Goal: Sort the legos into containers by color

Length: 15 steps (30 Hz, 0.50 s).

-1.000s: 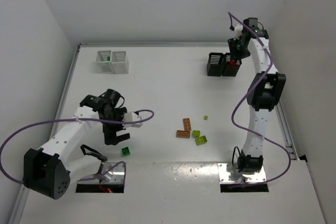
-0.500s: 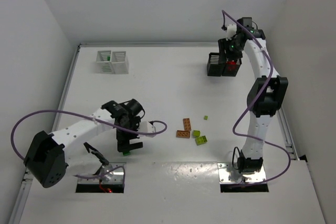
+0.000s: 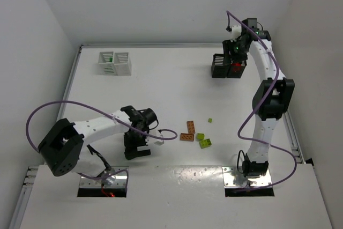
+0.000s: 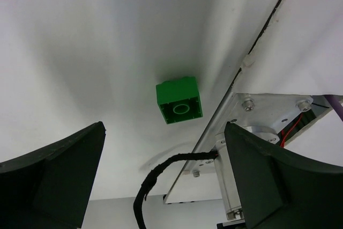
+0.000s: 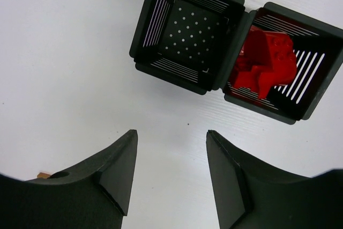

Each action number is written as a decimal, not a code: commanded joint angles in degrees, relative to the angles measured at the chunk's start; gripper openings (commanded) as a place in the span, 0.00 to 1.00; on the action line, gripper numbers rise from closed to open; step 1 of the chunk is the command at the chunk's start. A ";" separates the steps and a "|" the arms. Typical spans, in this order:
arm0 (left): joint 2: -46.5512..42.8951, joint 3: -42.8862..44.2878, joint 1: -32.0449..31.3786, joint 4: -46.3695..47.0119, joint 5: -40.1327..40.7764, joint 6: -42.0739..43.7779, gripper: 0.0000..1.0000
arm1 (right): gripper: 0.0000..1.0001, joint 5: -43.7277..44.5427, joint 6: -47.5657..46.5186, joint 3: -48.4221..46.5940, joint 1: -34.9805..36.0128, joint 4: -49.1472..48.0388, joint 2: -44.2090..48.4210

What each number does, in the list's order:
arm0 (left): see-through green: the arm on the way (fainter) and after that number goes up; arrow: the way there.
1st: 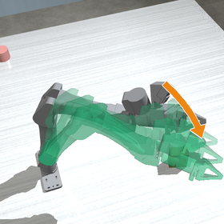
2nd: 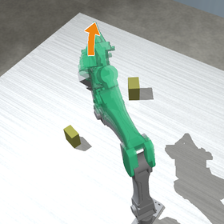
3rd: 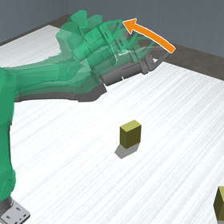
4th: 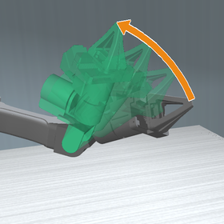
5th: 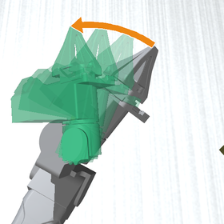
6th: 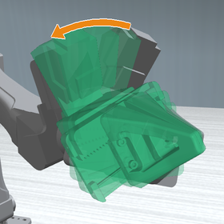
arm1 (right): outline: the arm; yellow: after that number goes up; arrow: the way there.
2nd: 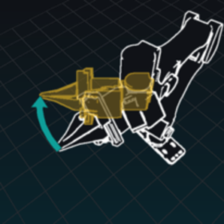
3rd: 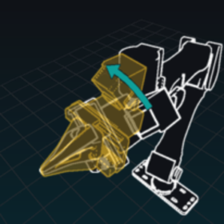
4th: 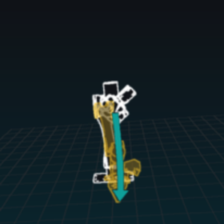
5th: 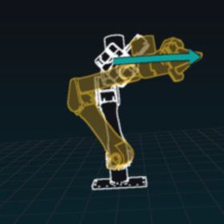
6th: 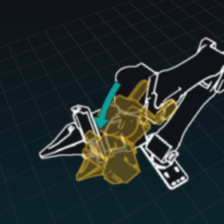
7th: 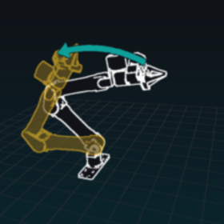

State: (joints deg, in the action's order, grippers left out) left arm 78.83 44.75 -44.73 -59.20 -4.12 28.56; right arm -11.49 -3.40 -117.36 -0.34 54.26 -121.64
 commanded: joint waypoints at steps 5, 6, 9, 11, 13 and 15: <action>2.64 0.07 -5.10 0.14 4.29 -4.39 1.00 | 0.55 0.24 0.15 1.52 -0.28 -1.78 3.26; 2.65 0.07 -5.89 0.14 4.30 -5.08 1.00 | 0.55 0.24 0.15 1.52 -0.28 -1.79 3.26; 3.96 0.07 -7.73 0.14 5.97 -6.66 1.00 | 0.55 0.24 0.15 1.52 -0.28 -1.79 3.26; 3.97 0.07 -7.74 0.14 6.58 -7.20 1.00 | 0.55 0.24 0.15 2.04 -0.28 -1.79 3.26; 4.49 0.07 -7.74 0.75 8.24 -8.42 1.00 | 0.55 0.24 0.15 2.05 -0.28 -2.32 3.26; 5.11 0.07 -8.26 0.75 8.25 -8.43 1.00 | 0.55 0.24 0.15 2.57 -0.28 -2.32 3.26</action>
State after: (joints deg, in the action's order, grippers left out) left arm 83.42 44.75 -51.86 -58.81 2.15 22.00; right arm -11.11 -3.42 -115.24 -0.34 53.91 -121.32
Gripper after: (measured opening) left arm 0.995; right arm 0.548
